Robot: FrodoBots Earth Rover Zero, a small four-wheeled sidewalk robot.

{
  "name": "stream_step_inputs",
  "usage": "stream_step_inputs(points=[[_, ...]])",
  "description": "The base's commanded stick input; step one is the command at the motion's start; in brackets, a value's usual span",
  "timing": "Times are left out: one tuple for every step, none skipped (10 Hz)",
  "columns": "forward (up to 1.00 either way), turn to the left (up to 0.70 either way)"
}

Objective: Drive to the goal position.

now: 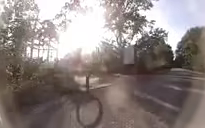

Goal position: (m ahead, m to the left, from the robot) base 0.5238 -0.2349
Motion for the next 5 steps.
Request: stream_step_inputs(points=[[0.7, 0.0], [0.7, 0.0], [0.7, 0.01], [0.7, 0.02], [0.7, 0.02]])
